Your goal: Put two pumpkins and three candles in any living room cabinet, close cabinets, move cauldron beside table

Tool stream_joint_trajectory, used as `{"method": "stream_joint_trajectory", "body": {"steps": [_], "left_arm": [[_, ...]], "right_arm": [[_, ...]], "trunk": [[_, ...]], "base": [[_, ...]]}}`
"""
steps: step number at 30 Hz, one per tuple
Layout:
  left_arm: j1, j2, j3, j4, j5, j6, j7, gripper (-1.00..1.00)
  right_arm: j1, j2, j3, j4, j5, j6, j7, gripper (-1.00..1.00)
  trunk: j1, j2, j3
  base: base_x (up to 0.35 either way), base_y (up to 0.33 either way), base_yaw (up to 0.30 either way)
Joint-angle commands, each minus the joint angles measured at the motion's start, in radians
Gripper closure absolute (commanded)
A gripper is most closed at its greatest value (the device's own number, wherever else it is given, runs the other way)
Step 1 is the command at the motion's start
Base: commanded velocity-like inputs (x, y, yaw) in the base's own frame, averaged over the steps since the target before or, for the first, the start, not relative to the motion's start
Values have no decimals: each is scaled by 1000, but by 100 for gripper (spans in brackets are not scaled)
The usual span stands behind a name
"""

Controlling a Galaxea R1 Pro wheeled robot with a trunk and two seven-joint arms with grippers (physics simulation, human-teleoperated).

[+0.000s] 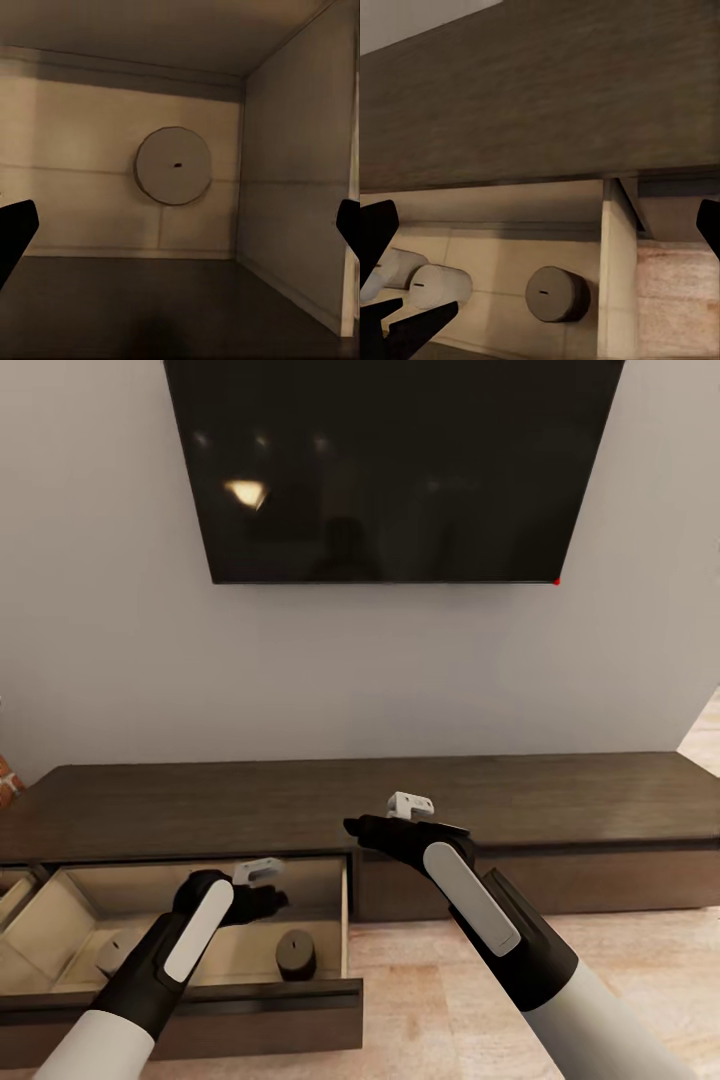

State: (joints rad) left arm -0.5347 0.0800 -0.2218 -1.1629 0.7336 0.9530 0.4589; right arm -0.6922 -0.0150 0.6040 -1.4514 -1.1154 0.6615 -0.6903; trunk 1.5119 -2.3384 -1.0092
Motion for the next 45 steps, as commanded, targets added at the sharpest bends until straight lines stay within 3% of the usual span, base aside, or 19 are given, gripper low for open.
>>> {"method": "stream_joint_trajectory", "body": {"steps": [1, 13, 22, 32, 45], "left_arm": [[-1, 2, -2, -6, 11, 2, 10, -100], [-1, 9, 6, -41, 16, 5, 11, -100], [-1, 10, 44, -43, 17, 24, 12, -100], [-1, 12, 111, -43, 17, 40, 12, -100], [-1, 24, 117, -44, 20, 41, 12, -100]], "right_arm": [[-1, -1, 2, -1, -9, 0, -10, -100], [-1, -2, 1, -1, -9, 0, -9, -100], [-1, -2, -4, -1, -9, 0, -7, -100], [-1, -2, -6, -1, -9, 0, -6, -100], [-1, -1, -4, -1, -9, 0, -6, -100]], "trunk": [[-4, 7, 2], [-50, 91, 40], [-85, 154, 68], [-123, 224, 99], [-173, 315, 140]], "base": [[-14, 3, 0], [-35, 0, 0], [-96, 0, 0], [-225, 177, 0], [-200, 184, 0]]}}
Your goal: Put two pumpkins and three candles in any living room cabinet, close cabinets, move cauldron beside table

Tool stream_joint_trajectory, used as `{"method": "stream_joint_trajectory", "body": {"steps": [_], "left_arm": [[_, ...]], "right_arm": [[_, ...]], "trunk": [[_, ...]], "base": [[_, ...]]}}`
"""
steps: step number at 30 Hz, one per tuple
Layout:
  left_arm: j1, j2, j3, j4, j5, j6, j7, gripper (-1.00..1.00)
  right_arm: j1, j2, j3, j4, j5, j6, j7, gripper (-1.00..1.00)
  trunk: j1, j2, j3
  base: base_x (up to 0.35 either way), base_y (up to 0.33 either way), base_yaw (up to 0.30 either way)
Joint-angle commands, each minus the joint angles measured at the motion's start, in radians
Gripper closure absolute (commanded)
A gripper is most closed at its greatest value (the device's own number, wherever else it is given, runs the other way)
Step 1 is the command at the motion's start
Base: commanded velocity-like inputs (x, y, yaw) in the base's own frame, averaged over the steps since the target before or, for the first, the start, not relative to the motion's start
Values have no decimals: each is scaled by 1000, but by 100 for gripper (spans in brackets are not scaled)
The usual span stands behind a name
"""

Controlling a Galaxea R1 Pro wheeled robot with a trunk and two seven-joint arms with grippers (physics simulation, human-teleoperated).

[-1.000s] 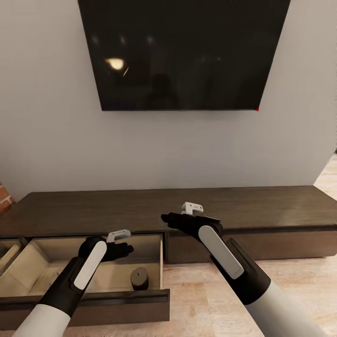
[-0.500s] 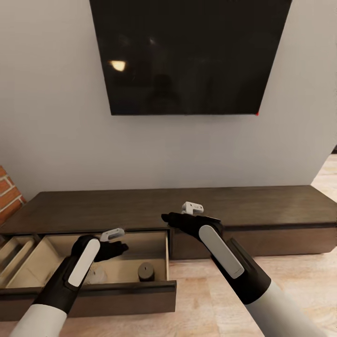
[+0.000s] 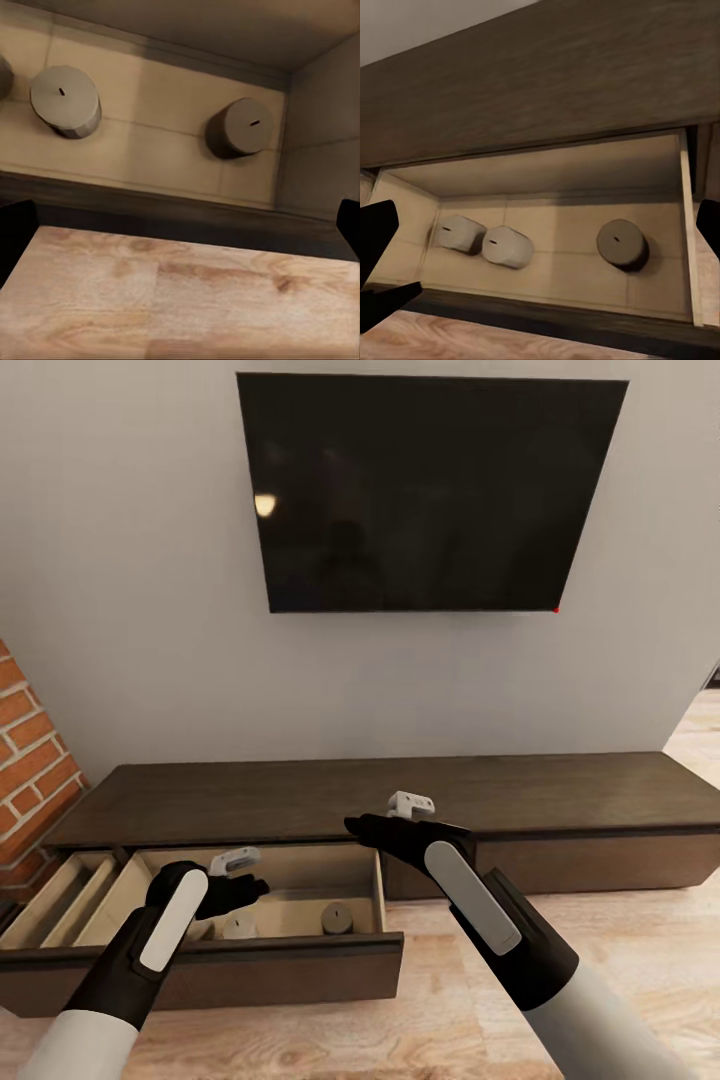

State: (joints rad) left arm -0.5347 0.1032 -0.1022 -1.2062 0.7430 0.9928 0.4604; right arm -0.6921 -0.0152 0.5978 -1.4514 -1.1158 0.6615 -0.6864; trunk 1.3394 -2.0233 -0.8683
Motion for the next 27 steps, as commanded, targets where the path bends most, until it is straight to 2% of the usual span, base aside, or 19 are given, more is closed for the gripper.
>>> {"method": "stream_joint_trajectory", "body": {"steps": [1, 6, 14, 27], "left_arm": [[-1, 1, -2, -1, 10, 1, 10, -100], [-1, 1, -2, -1, 10, 1, 10, -100], [-1, 1, 19, -1, 10, 2, 10, -100], [-1, 1, 24, -1, 25, 3, 10, -100]], "right_arm": [[-1, -1, 2, -1, -9, 0, -10, -100], [-1, -1, 2, -1, -9, 0, -10, -100], [-1, -1, 2, -1, -9, 0, -10, -100], [-1, 0, 2, -1, -9, 0, -10, -100]], "trunk": [[-4, 7, 2], [-23, 42, 18], [-54, 98, 43], [-104, 189, 84]], "base": [[-23, 21, 0], [-60, 43, 0], [-219, 189, 0], [-162, 136, 0]]}}
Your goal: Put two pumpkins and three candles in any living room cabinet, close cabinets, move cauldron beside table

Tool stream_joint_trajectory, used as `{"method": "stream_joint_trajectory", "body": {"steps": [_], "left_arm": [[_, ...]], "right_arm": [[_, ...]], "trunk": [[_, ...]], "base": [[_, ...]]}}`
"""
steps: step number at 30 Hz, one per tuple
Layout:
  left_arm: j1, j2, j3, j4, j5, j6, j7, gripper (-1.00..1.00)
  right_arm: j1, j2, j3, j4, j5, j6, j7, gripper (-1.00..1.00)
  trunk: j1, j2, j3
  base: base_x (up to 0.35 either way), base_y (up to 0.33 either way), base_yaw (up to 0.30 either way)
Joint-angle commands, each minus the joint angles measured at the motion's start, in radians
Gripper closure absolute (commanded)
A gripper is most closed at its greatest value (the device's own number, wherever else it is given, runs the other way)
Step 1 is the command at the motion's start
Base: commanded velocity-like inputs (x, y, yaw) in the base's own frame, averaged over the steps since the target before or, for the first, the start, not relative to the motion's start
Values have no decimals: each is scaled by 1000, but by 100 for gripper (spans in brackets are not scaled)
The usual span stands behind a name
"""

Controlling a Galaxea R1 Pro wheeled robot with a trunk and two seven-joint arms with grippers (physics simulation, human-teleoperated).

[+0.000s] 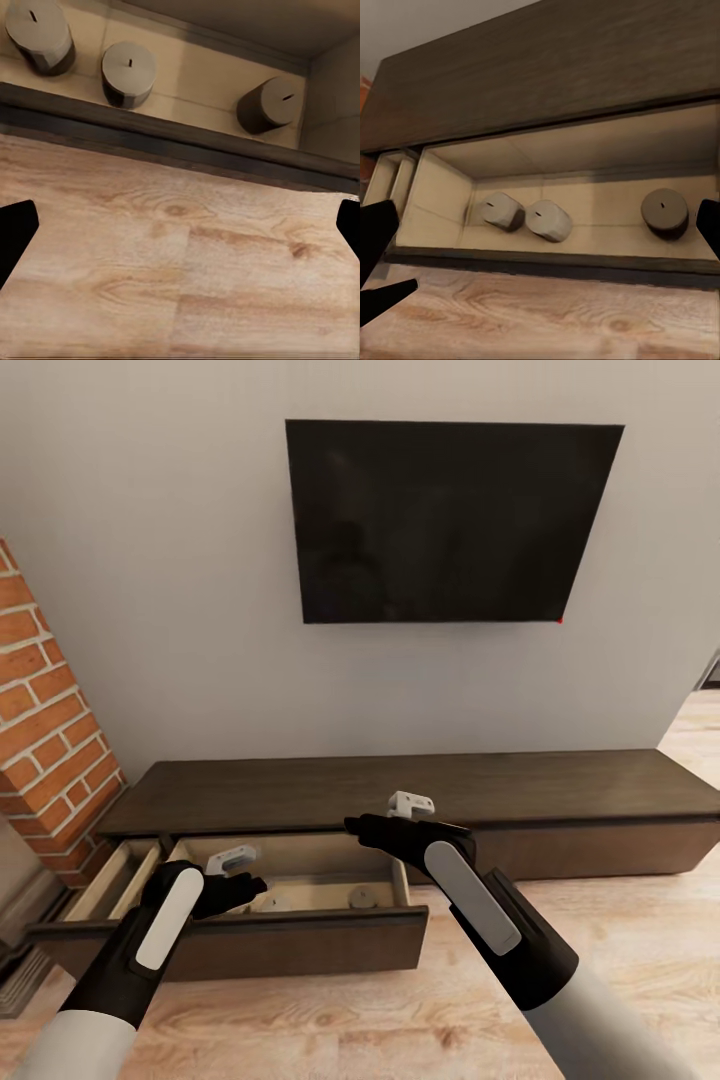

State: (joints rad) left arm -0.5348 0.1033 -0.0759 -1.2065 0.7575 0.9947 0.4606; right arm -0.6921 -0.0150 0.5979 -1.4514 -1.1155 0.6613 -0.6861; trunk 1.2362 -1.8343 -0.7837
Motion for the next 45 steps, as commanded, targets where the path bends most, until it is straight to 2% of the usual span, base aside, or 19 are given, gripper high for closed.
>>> {"method": "stream_joint_trajectory", "body": {"steps": [1, 4, 13, 22, 27, 31, 45], "left_arm": [[-1, 1, -2, -1, 11, 1, 10, -100], [-1, 1, -2, -1, 11, 1, 10, -100], [-1, 1, -3, -23, 10, 1, 10, -100], [-1, 0, -5, -43, 9, 1, 10, -100], [-1, 0, -6, -44, 9, 1, 10, -100], [0, 1, -6, -60, 10, 1, 10, -100], [1, 1, -3, -82, 10, 1, 10, -100]], "right_arm": [[-1, -1, 2, -1, -9, 0, -10, -100], [-1, 0, 2, -1, -9, 0, -10, -100], [-1, -1, 2, -1, -9, 0, -10, -100], [-1, -2, 1, -1, -9, 0, -10, -100], [-1, -2, 1, -1, -9, 0, -10, -100], [-1, -2, 0, -1, -9, 0, -10, -100], [-1, -2, 1, 0, -9, 0, -10, -100]], "trunk": [[-4, 7, 2], [-16, 28, 12], [-16, 28, 12], [-16, 28, 12], [3, -7, -4], [3, -7, -4], [57, -105, -48]], "base": [[-224, 219, 0], [-224, 222, 0], [-216, 191, 0], [-90, 21, 0], [-5, 1, 0], [0, 0, 0], [-131, 28, 0]]}}
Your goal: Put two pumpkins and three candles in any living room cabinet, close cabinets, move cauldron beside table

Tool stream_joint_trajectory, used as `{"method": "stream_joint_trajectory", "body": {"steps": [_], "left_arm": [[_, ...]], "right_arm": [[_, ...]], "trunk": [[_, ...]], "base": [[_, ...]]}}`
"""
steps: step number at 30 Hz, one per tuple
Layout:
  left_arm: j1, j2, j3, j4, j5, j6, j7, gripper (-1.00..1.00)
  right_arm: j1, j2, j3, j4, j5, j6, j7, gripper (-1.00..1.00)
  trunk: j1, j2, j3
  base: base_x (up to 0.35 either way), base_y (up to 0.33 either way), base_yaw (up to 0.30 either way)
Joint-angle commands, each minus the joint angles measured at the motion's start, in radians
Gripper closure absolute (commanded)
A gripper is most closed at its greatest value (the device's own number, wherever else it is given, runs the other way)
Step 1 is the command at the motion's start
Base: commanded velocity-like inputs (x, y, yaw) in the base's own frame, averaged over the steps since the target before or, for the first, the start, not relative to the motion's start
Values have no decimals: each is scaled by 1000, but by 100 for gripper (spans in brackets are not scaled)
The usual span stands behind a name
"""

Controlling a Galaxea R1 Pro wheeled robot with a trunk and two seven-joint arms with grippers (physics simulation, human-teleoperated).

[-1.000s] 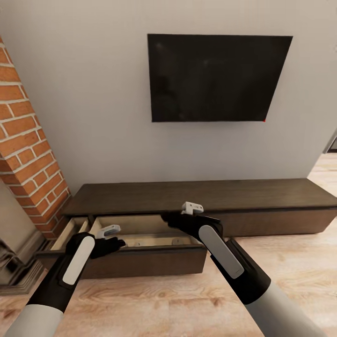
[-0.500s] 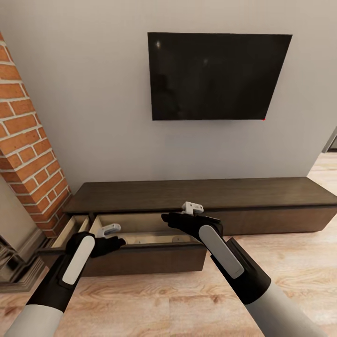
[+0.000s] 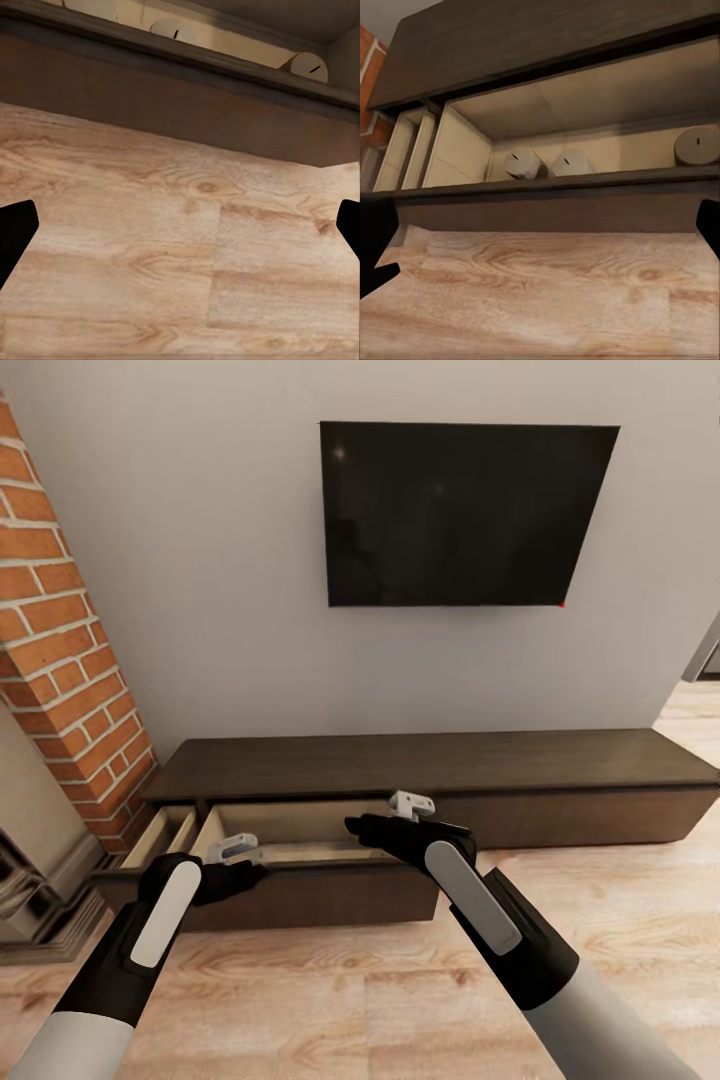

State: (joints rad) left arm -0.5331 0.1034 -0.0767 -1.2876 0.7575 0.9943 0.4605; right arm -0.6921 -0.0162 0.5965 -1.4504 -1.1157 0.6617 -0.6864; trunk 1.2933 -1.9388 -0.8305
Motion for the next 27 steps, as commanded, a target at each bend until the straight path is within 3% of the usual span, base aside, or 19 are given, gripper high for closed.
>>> {"method": "stream_joint_trajectory", "body": {"steps": [1, 7, 20, 27], "left_arm": [[-1, 1, -2, -1, 10, 1, 10, -100], [-1, 1, -2, -1, 8, 1, 11, -100], [-1, 5, 0, -1, -3, 0, 15, -100], [-1, 24, -2, -1, 1, -3, 16, -100]], "right_arm": [[-1, -1, 2, -1, -9, -1, -10, -100], [-1, -2, 2, -1, -10, 3, -10, -100], [-1, 3, 3, 2, -10, 3, -10, -100], [-1, 5, 9, 23, -12, 3, -15, -100]], "trunk": [[4, -8, -4], [27, -50, -23], [76, -141, -64], [103, -190, -86]], "base": [[-58, 17, 0], [-24, 2, 0], [-193, 46, 0], [-13, 2, 0]]}}
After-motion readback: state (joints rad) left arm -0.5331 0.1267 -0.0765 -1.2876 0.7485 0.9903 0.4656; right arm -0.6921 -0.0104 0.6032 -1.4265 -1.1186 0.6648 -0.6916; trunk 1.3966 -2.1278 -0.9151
